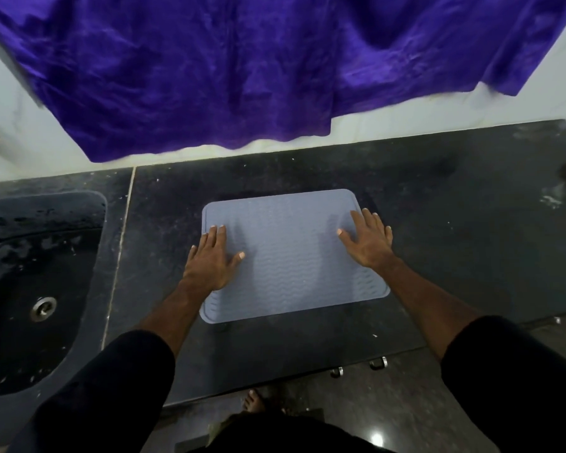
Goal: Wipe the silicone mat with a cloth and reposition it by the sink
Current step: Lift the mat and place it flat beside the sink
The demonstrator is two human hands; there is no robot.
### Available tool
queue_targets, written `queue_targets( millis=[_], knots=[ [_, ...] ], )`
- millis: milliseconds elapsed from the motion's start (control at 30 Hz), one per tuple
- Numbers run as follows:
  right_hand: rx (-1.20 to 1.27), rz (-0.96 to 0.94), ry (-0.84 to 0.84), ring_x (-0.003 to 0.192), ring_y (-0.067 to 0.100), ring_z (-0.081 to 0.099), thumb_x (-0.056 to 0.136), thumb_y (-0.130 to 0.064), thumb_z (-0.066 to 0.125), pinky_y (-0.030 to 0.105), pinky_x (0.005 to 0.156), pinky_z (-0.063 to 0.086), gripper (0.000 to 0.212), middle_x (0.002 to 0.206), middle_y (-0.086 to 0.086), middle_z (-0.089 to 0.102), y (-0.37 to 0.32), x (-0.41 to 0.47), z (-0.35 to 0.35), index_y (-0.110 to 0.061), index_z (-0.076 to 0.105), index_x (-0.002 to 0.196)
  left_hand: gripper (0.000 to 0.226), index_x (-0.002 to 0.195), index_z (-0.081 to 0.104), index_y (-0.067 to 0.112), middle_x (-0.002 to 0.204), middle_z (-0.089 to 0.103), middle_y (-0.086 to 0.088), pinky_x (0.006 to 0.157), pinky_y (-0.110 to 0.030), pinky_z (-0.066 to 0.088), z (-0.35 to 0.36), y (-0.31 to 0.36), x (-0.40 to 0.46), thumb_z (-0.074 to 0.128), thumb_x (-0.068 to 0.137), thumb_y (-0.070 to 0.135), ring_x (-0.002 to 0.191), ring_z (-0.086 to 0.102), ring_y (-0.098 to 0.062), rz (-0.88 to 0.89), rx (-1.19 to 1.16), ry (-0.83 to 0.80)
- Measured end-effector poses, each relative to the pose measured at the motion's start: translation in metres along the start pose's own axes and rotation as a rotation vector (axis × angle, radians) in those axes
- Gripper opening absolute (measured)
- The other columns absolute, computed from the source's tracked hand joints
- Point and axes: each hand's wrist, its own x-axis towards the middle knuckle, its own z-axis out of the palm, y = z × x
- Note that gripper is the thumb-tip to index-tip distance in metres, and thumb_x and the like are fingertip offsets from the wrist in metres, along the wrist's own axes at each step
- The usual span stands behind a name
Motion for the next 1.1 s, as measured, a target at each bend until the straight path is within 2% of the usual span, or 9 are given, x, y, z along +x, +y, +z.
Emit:
queue_targets(
  millis=[133, 233, 433, 567, 633, 733, 833, 967, 1100],
  knots=[
    [0.031, 0.056, -0.065, 0.146, 0.031, 0.004, 0.091, -0.060, 0.039, 0.052, 0.116, 0.009, 0.071, 0.160, 0.006, 0.006, -0.003, 0.001, 0.001, -0.026, 0.015, 0.149, 0.084, 0.154, 0.000, 0.014, 0.162, -0.005, -0.008, 0.117, -0.050, 0.011, -0.001, -0.003, 0.006, 0.038, 0.094, 0.059, 0.148, 0.004, -0.028, -0.012, -0.066, -0.054],
    [0.100, 0.069, -0.069, 0.142, 0.036, 0.018, 0.092, -0.050, 0.047, 0.050, 0.114, 0.021, 0.067, 0.156, 0.014, 0.018, -0.004, -0.005, 0.006, -0.017, 0.024, 0.146, 0.080, 0.153, 0.010, 0.010, 0.161, -0.003, -0.010, 0.116, -0.050, 0.022, 0.001, -0.007, 0.007, 0.047, 0.095, 0.050, 0.146, 0.016, -0.033, -0.079, -0.216, -0.101],
    [0.098, 0.131, -0.026, 0.134, 0.038, 0.034, 0.093, -0.034, 0.052, 0.048, 0.110, 0.032, 0.059, 0.149, 0.018, 0.029, -0.006, -0.007, 0.003, -0.008, 0.032, 0.142, 0.055, 0.139, 0.040, 0.003, 0.146, 0.036, -0.018, 0.105, -0.044, 0.040, 0.007, -0.003, 0.008, 0.059, 0.093, 0.027, 0.128, 0.043, -0.034, -0.185, -0.424, 0.151],
    [0.096, 0.276, 0.133, 0.111, 0.041, 0.052, 0.091, -0.018, 0.053, 0.043, 0.098, 0.042, 0.037, 0.122, 0.027, 0.055, -0.001, -0.003, -0.005, 0.004, 0.052, 0.121, 0.043, 0.127, 0.054, 0.001, 0.127, 0.054, -0.022, 0.102, -0.041, 0.042, 0.011, -0.014, 0.009, 0.060, 0.091, 0.023, 0.116, 0.053, -0.036, -0.307, -0.416, 0.217],
    [0.095, 0.318, 0.126, 0.105, 0.040, 0.057, 0.089, -0.013, 0.052, 0.041, 0.092, 0.045, 0.030, 0.112, 0.027, 0.062, 0.002, -0.002, -0.010, 0.007, 0.061, 0.108, 0.034, 0.116, 0.060, -0.002, 0.115, 0.062, -0.022, 0.090, -0.041, 0.050, 0.008, -0.021, 0.011, 0.060, 0.090, 0.019, 0.102, 0.059, -0.034, -0.348, -0.465, 0.209],
    [0.123, 0.382, 0.065, 0.102, 0.038, 0.061, 0.088, -0.010, 0.052, 0.037, 0.087, 0.048, 0.025, 0.104, 0.023, 0.067, 0.004, 0.001, -0.015, 0.006, 0.067, 0.100, 0.025, 0.104, 0.065, -0.002, 0.100, 0.066, -0.015, 0.071, -0.030, 0.046, -0.002, -0.025, 0.013, 0.066, 0.086, 0.015, 0.083, 0.058, -0.025, -0.462, -0.567, 0.198],
    [0.210, 0.438, 0.056, 0.100, 0.037, 0.064, 0.086, -0.006, 0.053, 0.039, 0.086, 0.050, 0.022, 0.090, 0.015, 0.065, 0.009, 0.006, -0.019, 0.005, 0.070, 0.095, 0.026, 0.105, 0.070, -0.001, 0.102, 0.068, -0.016, 0.071, -0.027, 0.045, -0.007, -0.027, 0.017, 0.070, 0.084, 0.016, 0.084, 0.061, -0.025, -0.509, -0.606, 0.174],
    [0.371, 0.458, 0.054, 0.066, 0.022, 0.058, 0.076, -0.008, 0.060, 0.038, 0.067, 0.052, 0.015, 0.069, 0.010, 0.062, 0.012, 0.005, -0.028, 0.002, 0.072, 0.075, 0.030, 0.102, 0.070, -0.001, 0.102, 0.068, -0.020, 0.080, -0.040, 0.057, -0.011, -0.035, 0.023, 0.073, 0.082, 0.020, 0.087, 0.066, -0.031, -0.619, -0.713, 0.098],
    [0.467, 0.339, 0.049, 0.070, 0.017, 0.065, 0.076, -0.016, 0.070, 0.027, 0.065, 0.049, 0.008, 0.076, 0.004, 0.071, -0.003, -0.002, -0.037, -0.013, 0.073, 0.070, 0.016, 0.084, 0.066, -0.001, 0.097, 0.069, -0.021, 0.080, -0.045, 0.058, -0.016, -0.029, 0.016, 0.075, 0.081, 0.012, 0.087, 0.067, -0.034, -0.630, -0.861, 0.007]
  ],
)
